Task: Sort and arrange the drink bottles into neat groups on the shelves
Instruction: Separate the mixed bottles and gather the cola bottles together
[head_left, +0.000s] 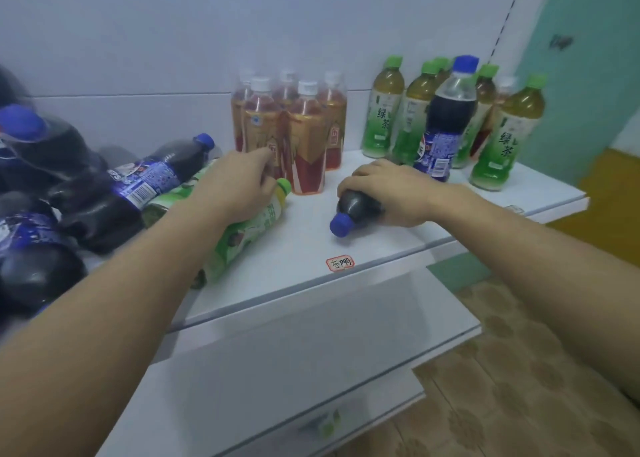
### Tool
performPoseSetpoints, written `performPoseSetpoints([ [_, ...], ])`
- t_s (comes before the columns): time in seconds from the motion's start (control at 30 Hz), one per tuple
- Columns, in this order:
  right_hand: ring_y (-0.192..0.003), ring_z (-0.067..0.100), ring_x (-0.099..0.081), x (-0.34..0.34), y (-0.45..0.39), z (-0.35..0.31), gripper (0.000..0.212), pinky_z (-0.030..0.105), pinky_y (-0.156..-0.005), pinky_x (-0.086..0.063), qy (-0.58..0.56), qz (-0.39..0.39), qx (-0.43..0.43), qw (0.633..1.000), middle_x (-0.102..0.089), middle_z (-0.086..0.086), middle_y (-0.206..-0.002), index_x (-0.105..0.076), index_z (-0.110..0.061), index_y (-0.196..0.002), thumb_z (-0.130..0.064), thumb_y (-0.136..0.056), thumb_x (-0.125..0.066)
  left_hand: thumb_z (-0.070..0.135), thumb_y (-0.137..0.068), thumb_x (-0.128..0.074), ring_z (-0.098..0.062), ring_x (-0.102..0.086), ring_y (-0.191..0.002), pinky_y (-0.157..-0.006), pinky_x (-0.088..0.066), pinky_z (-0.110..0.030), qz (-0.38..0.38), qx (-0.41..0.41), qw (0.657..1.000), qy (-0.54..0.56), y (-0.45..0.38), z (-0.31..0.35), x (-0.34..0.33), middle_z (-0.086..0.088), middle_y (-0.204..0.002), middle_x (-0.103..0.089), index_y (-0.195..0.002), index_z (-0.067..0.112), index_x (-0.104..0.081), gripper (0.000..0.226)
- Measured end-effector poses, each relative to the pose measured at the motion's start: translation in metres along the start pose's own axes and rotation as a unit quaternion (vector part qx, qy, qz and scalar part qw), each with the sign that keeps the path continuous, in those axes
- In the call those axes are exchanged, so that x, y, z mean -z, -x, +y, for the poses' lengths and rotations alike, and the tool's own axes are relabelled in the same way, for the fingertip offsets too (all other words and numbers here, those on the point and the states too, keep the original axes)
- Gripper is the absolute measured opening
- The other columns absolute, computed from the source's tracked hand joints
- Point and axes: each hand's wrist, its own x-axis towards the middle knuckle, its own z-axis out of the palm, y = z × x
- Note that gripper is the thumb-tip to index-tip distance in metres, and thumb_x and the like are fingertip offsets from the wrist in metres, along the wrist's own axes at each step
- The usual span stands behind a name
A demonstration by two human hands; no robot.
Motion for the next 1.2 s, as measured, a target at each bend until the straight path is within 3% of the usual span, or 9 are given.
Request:
performPoseSetpoints([
  [0.27, -0.120, 0.011, -0.050, 0.032, -0.013, 0.015, 0.066, 0.035, -0.103, -0.044, -0.362, 0.199, -0.100, 0.905, -0.051, -0.011, -0.129, -0.041, -0.024, -0.140, -0.021, -0.087, -0.080, 0.022, -0.096, -0.051, -0.017, -0.057, -0.067, -0.062, -0.050, -0.035, 0.002, 0.006, 1.000, 0.016, -0.003, -0.002, -0.005, 0.002, -0.077, -0.057, -0.091, 0.022, -0.052, 0.005],
  [0.47, -0.126, 0.026, -0.055, 0.041, -0.029, 0.017, 0.056, 0.053, -0.100, -0.053, -0.523, 0.233, -0.273, 0.773, -0.053, 0.001, -0.140, -0.034, -0.024, -0.138, -0.026, -0.096, -0.071, 0.017, -0.096, -0.050, -0.020, -0.059, -0.070, -0.067, -0.052, -0.036, -0.007, 0.010, 1.000, 0.028, -0.003, -0.003, -0.002, -0.002, -0.078, -0.060, -0.091, 0.019, -0.053, 0.006],
  [0.6, -0.132, 0.029, -0.053, 0.035, -0.034, 0.013, 0.065, 0.055, -0.101, -0.053, -0.496, 0.271, -0.289, 0.773, -0.052, 0.002, -0.145, -0.036, -0.021, -0.144, -0.025, -0.092, -0.075, 0.017, -0.098, -0.050, -0.015, -0.057, -0.069, -0.059, -0.042, -0.030, -0.012, 0.015, 0.999, 0.041, -0.003, -0.005, -0.002, 0.003, -0.078, -0.057, -0.094, 0.018, -0.054, 0.006],
  [0.77, -0.124, 0.027, -0.059, 0.024, -0.027, 0.010, 0.072, 0.053, -0.100, -0.054, -0.470, 0.300, -0.303, 0.773, -0.057, 0.004, -0.139, -0.035, -0.020, -0.144, -0.021, -0.088, -0.079, 0.017, -0.097, -0.051, -0.022, -0.062, -0.075, -0.073, -0.057, -0.039, -0.023, 0.021, 0.999, 0.042, -0.003, -0.005, 0.002, -0.003, -0.084, -0.063, -0.095, 0.017, -0.056, 0.006],
  [0.93, -0.105, 0.010, -0.056, -0.020, -0.003, -0.042, 0.048, 0.028, -0.096, -0.052, -0.362, 0.498, -0.214, 0.759, -0.051, 0.005, -0.125, -0.049, -0.016, -0.130, -0.008, -0.088, -0.071, 0.021, -0.095, -0.053, -0.021, -0.062, -0.078, -0.071, -0.052, -0.036, -0.008, 0.046, 0.998, 0.048, -0.001, -0.005, 0.005, -0.001, -0.085, -0.064, -0.095, 0.018, -0.059, 0.007],
  [1.0, -0.091, 0.005, -0.055, -0.034, -0.006, -0.068, 0.035, 0.020, -0.080, -0.050, -0.383, 0.449, -0.157, 0.792, -0.055, 0.000, -0.115, -0.053, -0.020, -0.121, -0.014, -0.091, -0.069, 0.022, -0.094, -0.053, -0.020, -0.062, -0.078, -0.068, -0.047, -0.033, -0.004, 0.064, 0.997, 0.053, 0.000, -0.006, 0.008, -0.001, -0.085, -0.064, -0.091, 0.019, -0.059, 0.008],
  [1.07, -0.090, 0.001, -0.058, -0.035, -0.019, -0.084, 0.030, 0.016, -0.072, -0.044, -0.452, 0.296, -0.160, 0.826, -0.059, -0.004, -0.115, -0.050, -0.025, -0.124, -0.031, -0.098, -0.064, 0.022, -0.094, -0.052, -0.019, -0.062, -0.077, -0.065, -0.044, -0.031, 0.002, 0.077, 0.995, 0.058, 0.001, -0.003, 0.009, 0.000, -0.082, -0.064, -0.085, 0.021, -0.057, 0.010],
  [1.13, -0.104, 0.014, -0.063, -0.030, -0.033, -0.093, 0.045, 0.025, -0.082, -0.046, -0.477, 0.147, -0.165, 0.851, -0.061, -0.001, -0.129, -0.043, -0.024, -0.139, -0.048, -0.102, -0.052, 0.023, -0.093, -0.054, -0.022, -0.063, -0.079, -0.070, -0.050, -0.036, 0.009, 0.092, 0.994, 0.059, 0.003, 0.003, 0.010, -0.002, -0.085, -0.066, -0.086, 0.019, -0.059, 0.009],
  [1.2, -0.111, 0.025, -0.064, -0.025, -0.045, -0.099, 0.055, 0.034, -0.088, -0.050, -0.477, 0.102, -0.149, 0.860, -0.061, 0.003, -0.133, -0.035, -0.024, -0.146, -0.054, -0.101, -0.048, 0.024, -0.091, -0.057, -0.023, -0.065, -0.081, -0.076, -0.055, -0.038, 0.014, 0.112, 0.990, 0.084, 0.004, 0.007, 0.010, -0.004, -0.087, -0.068, -0.090, 0.016, -0.063, 0.010],
])
